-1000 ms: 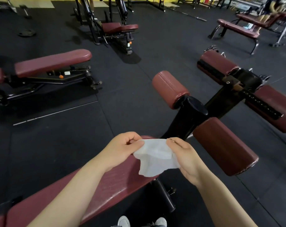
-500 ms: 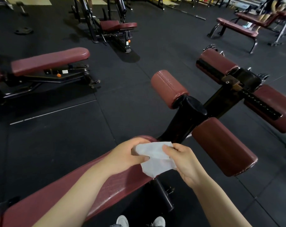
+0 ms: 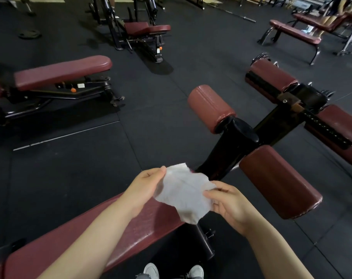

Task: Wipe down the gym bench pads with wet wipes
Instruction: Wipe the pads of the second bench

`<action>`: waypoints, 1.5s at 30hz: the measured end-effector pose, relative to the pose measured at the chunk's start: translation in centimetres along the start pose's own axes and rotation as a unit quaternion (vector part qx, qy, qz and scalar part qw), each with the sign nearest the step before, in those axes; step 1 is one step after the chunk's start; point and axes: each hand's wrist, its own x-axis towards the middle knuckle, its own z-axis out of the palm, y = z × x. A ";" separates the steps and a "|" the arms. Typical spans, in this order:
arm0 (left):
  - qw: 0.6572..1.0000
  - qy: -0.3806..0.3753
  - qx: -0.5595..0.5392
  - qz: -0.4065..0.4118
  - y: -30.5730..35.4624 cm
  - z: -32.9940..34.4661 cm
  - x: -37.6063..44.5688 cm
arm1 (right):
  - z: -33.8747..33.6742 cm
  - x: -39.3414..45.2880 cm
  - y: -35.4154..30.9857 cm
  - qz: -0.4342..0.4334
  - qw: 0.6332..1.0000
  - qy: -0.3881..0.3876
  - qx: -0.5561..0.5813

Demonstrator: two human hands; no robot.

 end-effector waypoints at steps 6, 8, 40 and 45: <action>0.998 -0.056 0.025 -0.002 1.2 -0.5 -0.2 | 0.7 -0.1 -1.0 -0.020 0.997 -0.035 -0.062; 0.998 -0.055 0.015 -0.010 1.2 -0.7 0.1 | 1.2 0.1 -1.3 -0.038 0.994 0.009 -0.107; 0.893 0.034 0.371 0.254 -1.3 -0.9 1.1 | 0.7 1.3 -0.6 -0.167 0.890 0.109 -0.409; 0.954 -0.030 0.267 0.135 -1.9 -1.1 2.3 | 0.6 3.1 1.0 -0.012 0.959 0.122 -0.254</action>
